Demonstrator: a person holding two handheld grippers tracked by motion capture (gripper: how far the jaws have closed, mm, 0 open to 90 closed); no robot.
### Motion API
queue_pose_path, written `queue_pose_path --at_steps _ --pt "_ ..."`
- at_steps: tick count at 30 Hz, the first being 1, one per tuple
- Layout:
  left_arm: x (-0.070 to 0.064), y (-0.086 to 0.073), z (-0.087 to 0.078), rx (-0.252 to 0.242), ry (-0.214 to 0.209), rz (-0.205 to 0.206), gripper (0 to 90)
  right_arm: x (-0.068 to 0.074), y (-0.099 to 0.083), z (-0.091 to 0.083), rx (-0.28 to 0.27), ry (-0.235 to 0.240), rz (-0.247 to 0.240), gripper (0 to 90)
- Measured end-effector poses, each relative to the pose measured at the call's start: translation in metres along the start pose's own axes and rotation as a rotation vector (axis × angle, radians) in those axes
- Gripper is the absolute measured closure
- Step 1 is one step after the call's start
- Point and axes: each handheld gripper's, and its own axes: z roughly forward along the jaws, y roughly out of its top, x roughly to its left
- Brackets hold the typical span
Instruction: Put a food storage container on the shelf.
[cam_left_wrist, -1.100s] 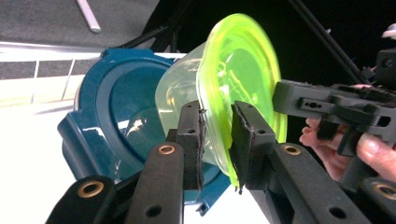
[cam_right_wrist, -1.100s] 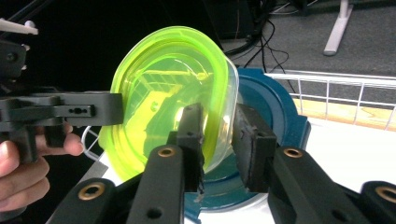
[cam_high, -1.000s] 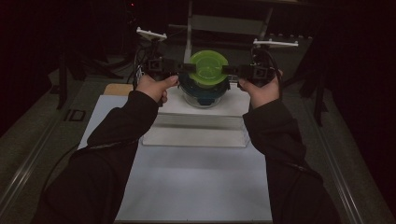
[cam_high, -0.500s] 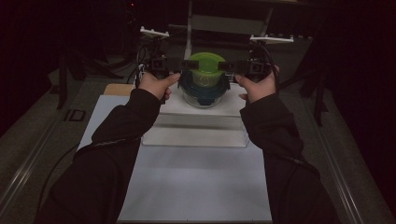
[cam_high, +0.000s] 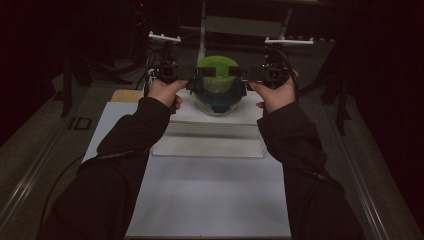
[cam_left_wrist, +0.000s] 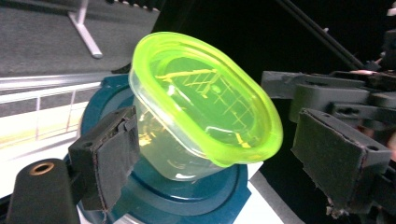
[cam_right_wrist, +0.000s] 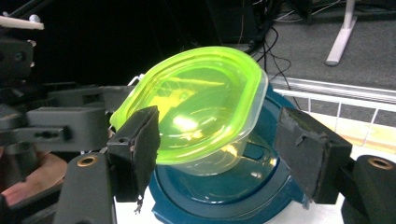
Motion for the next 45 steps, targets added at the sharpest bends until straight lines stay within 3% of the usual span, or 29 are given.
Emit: queue_pose_path --at_steps 6,9,12,19,38,45 --pt "-0.001 -0.003 -0.010 -0.040 -0.005 0.048 9.7 0.003 -0.004 -0.003 -0.006 0.052 -0.030 19.2" --pt "-0.006 -0.010 -0.019 -0.049 -0.011 0.092 7.3 0.004 -0.008 -0.006 -0.008 0.074 -0.040 17.1" --pt "-0.011 -0.017 -0.026 -0.048 0.009 0.131 6.2 0.006 -0.014 -0.009 -0.012 0.078 -0.058 16.1" --pt "-0.015 -0.038 -0.039 -0.059 -0.010 0.149 6.0 0.006 -0.028 -0.015 -0.030 0.088 -0.054 16.1" --pt "-0.022 -0.096 -0.052 -0.027 -0.055 0.223 6.0 0.010 -0.090 -0.030 -0.007 0.149 -0.130 16.1" --pt "-0.027 -0.117 -0.049 0.017 -0.079 0.242 6.0 0.008 -0.113 -0.029 0.005 0.168 -0.137 16.0"
